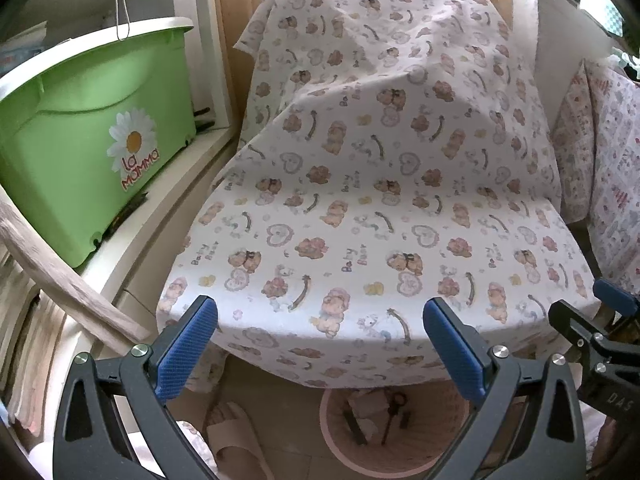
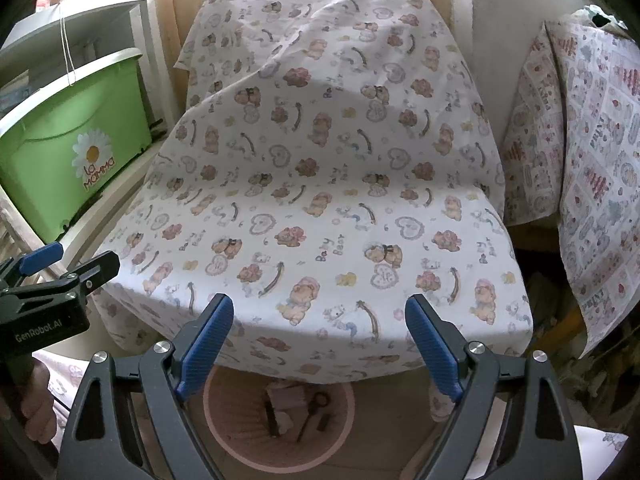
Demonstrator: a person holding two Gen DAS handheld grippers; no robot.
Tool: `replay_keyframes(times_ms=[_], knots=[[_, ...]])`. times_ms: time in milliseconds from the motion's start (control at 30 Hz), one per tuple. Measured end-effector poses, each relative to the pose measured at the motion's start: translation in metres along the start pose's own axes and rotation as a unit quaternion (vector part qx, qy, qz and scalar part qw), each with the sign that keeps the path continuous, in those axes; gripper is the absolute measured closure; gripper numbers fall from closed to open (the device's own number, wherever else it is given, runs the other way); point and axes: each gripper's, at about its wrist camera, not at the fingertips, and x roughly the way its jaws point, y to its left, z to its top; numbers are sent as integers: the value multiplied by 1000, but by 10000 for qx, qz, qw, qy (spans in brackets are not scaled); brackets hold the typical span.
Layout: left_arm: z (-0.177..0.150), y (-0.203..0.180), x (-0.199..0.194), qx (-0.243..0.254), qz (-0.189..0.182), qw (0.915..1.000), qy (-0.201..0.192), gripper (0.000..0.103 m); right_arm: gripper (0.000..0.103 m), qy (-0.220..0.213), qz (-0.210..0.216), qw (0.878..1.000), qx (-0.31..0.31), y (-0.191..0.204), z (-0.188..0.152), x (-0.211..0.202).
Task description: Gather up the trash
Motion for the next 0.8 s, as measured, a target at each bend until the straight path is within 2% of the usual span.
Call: replay_keyframes(times_ms=[800], knots=[[-2, -2, 3, 127, 15, 9999, 50, 1, 14, -15, 1, 9999, -121, 2, 0, 0]])
